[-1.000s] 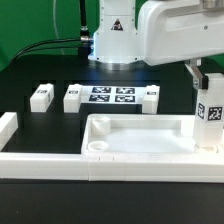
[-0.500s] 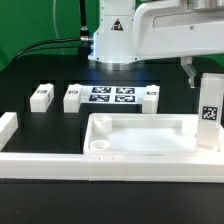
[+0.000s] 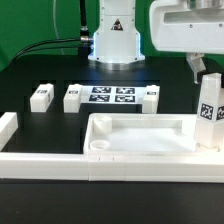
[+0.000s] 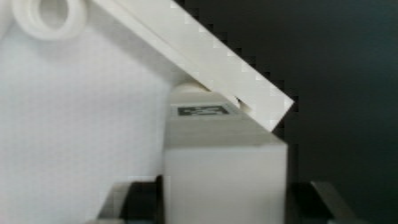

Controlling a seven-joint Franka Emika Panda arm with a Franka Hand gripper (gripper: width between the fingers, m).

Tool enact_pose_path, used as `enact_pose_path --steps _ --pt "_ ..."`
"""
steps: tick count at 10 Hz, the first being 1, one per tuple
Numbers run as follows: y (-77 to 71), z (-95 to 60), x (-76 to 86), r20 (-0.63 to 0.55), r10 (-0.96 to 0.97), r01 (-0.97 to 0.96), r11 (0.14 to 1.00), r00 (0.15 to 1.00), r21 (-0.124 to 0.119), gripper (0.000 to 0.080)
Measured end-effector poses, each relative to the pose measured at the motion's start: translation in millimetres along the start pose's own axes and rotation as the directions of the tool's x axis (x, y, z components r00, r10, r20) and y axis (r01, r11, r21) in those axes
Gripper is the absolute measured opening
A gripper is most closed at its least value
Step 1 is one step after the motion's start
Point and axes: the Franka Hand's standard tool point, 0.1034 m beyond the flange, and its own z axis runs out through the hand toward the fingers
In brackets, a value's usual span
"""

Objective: Assemble desk

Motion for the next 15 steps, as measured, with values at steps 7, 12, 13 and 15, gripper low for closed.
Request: enact_pose_path --steps 7,12,13,15 --pt "-3.4 -0.7 -3.1 -0.001 -0.235 0.235 0.972 0.972 0.000 0.0644" --pt "-3.2 -1.1 -2.0 -0.005 -0.617 0.617 0.787 0.787 -0.011 0.0649" --pt "-4.4 -1.9 0.0 -0.011 -0.732 0.731 0.682 0.682 -0.029 0.0649" --pt "-7.9 -3.0 -0.3 -0.011 -0.863 0.861 0.505 0.505 -0.062 0.0649"
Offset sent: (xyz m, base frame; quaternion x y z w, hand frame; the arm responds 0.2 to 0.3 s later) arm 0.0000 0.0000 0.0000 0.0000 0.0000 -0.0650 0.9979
